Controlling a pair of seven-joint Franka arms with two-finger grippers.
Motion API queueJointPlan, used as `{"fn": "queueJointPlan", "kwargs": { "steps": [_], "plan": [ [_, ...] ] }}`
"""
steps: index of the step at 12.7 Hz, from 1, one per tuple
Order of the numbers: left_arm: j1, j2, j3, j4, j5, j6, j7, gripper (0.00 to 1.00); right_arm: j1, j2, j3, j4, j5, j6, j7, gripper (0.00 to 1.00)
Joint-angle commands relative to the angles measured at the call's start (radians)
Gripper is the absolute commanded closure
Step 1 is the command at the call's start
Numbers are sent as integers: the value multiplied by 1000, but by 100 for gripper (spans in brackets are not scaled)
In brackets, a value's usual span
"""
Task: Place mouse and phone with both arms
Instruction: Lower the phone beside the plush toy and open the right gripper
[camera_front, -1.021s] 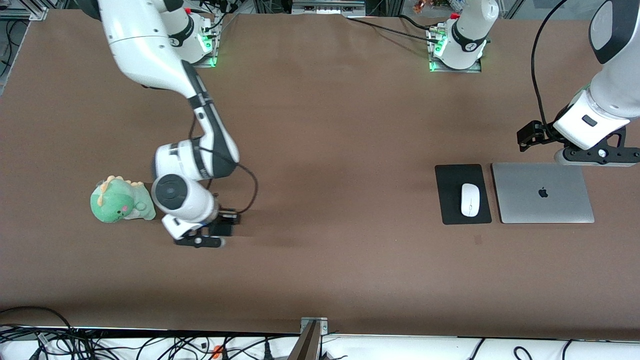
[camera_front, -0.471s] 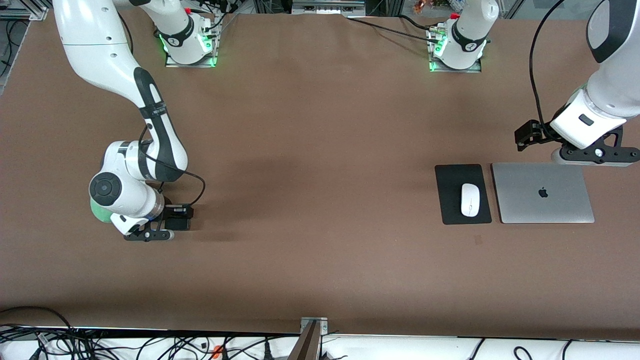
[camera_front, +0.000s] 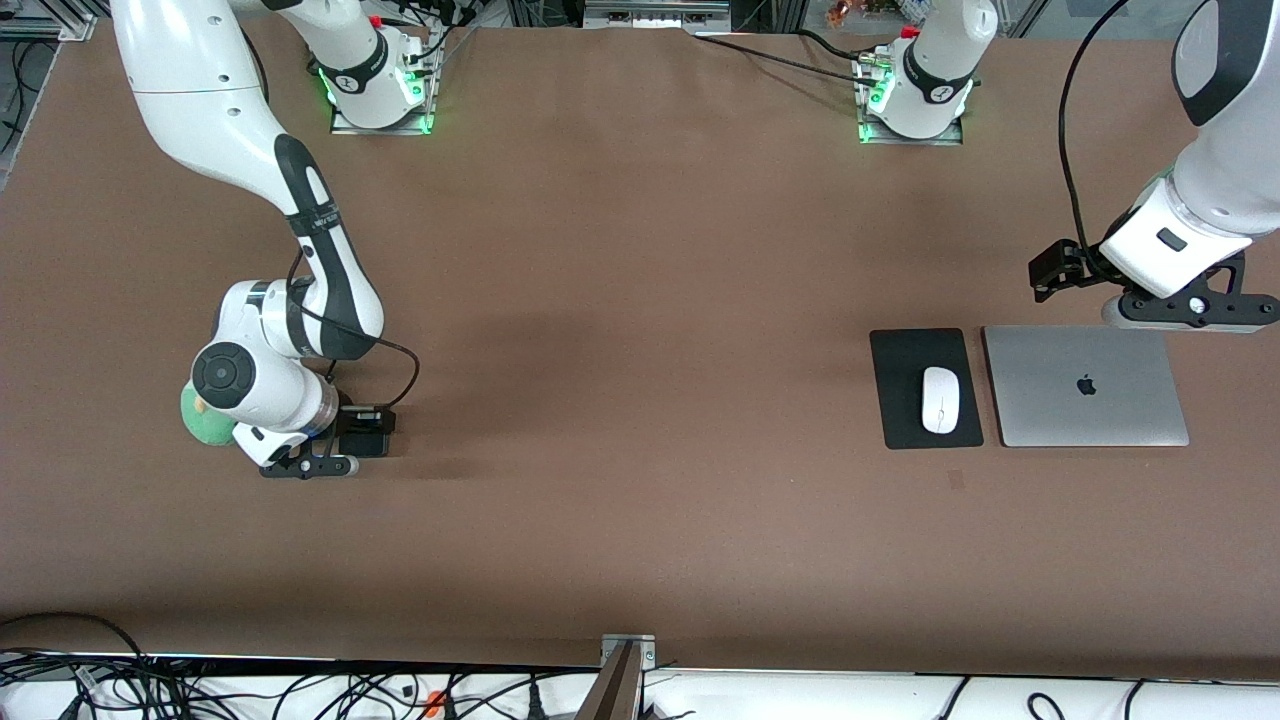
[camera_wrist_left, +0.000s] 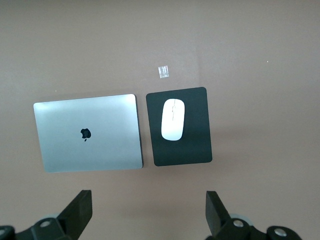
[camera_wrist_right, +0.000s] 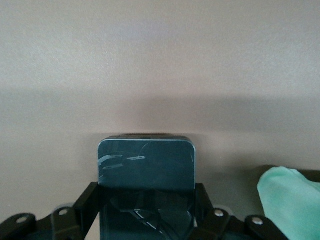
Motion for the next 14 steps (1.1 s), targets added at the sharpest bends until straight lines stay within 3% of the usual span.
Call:
{"fn": "queueJointPlan", "kwargs": {
  "steps": [1,6,11,14],
  "plan": [
    [-5,-13,1,6,-5,-22,0,0,-5,-18,5,-43,19,41,-18,0],
    [-5,-13,1,6,-5,-22,0,0,2,-76,7,11,14,-9,-9,0],
    [-5,-13,1,7,-5,-22,0,0,12,-217,8,203,8,-334,-7,0],
    [-6,-10,0,9,-19,-22,2,0,4,-378,1,223,11,-510,49,0]
  ]
}}
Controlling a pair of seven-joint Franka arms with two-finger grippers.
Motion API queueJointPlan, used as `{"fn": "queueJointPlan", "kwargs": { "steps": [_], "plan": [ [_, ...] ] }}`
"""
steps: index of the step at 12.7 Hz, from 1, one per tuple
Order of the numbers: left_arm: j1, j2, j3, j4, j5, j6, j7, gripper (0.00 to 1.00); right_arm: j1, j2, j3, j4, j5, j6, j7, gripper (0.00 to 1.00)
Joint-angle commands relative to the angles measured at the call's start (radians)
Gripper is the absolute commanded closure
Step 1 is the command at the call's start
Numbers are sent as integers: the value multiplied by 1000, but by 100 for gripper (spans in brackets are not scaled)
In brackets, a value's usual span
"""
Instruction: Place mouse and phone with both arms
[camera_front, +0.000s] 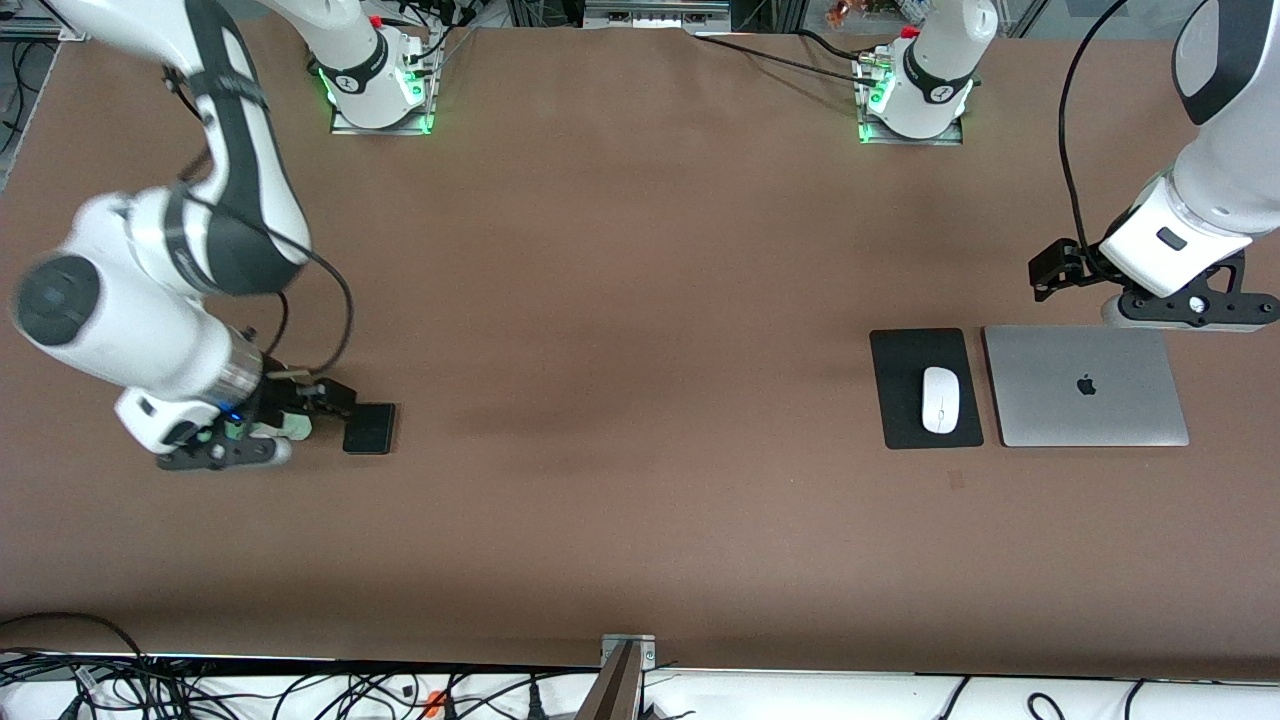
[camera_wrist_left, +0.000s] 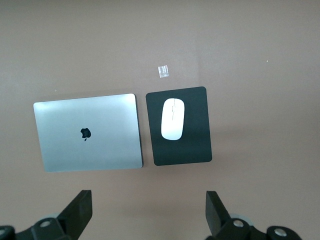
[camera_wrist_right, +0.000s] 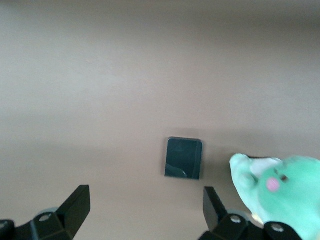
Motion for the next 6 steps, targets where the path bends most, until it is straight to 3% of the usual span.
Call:
{"fn": "queueJointPlan", "kwargs": {
  "steps": [1,4,6],
  "plan": [
    [-7,-10,1,9,-19,-20,2,0,-9,-155,-16,-19,11,-177,33,0],
    [-10,1,1,30,-16,-22,0,0,-9,-270,-48,-19,5,-316,25,0],
    [-10,1,-1,35,-15,-23,-6,0,-9,-289,-58,-17,-3,-347,18,0]
  ]
}}
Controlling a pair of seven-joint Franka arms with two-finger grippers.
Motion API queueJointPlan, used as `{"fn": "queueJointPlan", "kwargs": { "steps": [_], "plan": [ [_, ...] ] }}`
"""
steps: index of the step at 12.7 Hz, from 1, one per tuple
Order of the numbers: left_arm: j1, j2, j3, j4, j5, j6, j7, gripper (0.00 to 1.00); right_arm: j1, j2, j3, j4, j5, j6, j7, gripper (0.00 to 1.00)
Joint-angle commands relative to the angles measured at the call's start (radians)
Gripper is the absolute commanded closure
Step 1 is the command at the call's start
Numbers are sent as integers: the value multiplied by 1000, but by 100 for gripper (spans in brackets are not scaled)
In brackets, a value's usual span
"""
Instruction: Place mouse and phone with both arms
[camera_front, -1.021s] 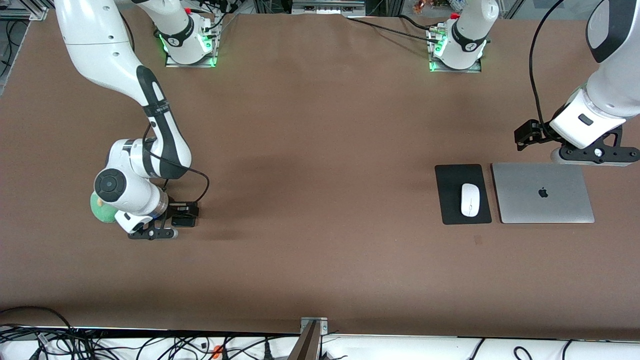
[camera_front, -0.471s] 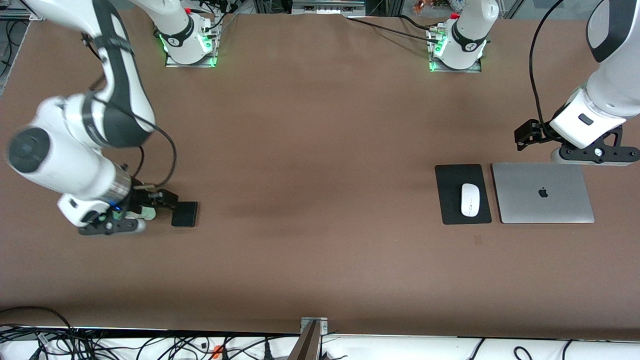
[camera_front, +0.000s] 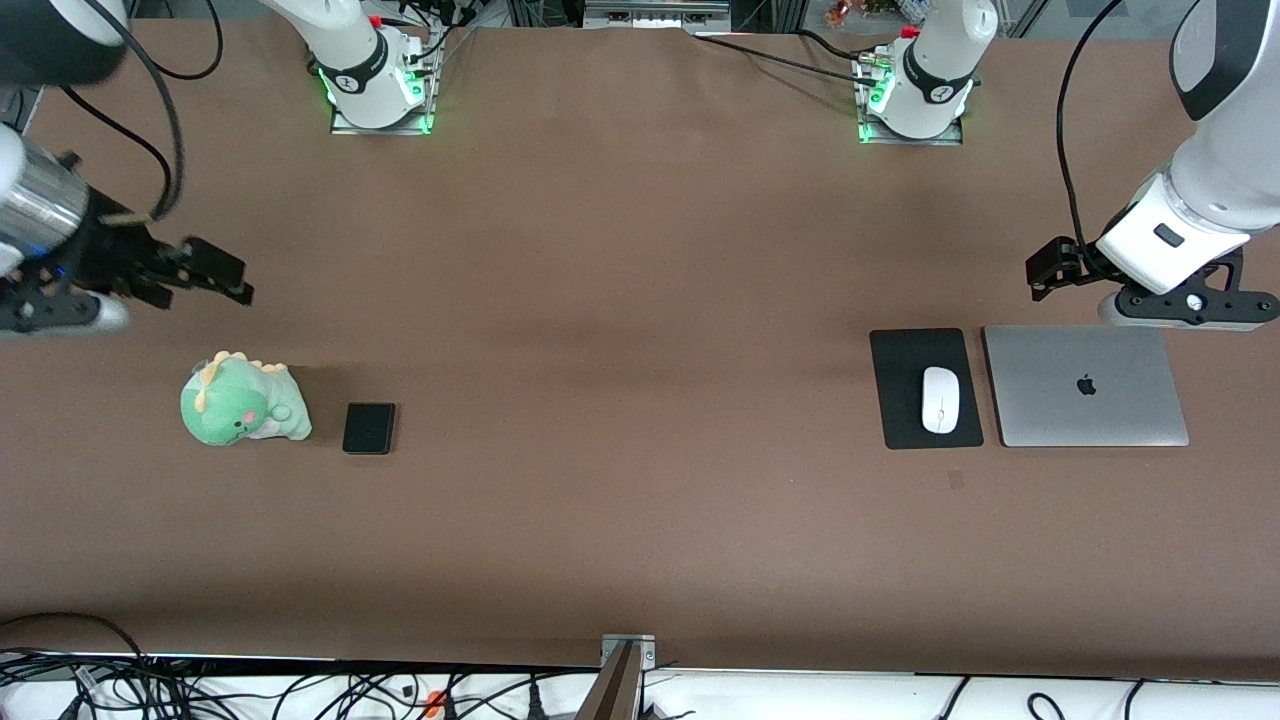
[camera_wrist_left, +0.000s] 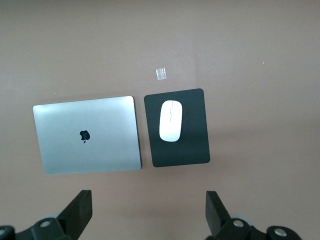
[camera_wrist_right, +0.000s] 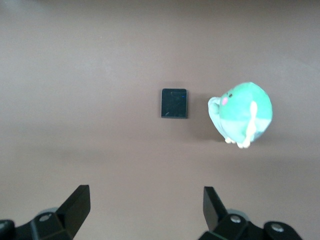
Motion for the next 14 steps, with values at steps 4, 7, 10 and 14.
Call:
{"fn": "queueJointPlan", "kwargs": {
  "steps": [4,7,10,14],
  "plan": [
    [-1,1,3,25,-17,-24,-1,0,-3,-14,2,-22,-29,-18,-37,0],
    [-2,2,1,27,-19,-29,2,0,4,-15,10,-32,-55,-60,-37,0],
    [-2,2,1,27,-19,-32,2,0,4,-23,10,-68,-55,-57,-34,0],
    [-4,4,-1,33,-19,-39,2,0,4,-41,10,-85,-56,-55,-34,0]
  ]
}}
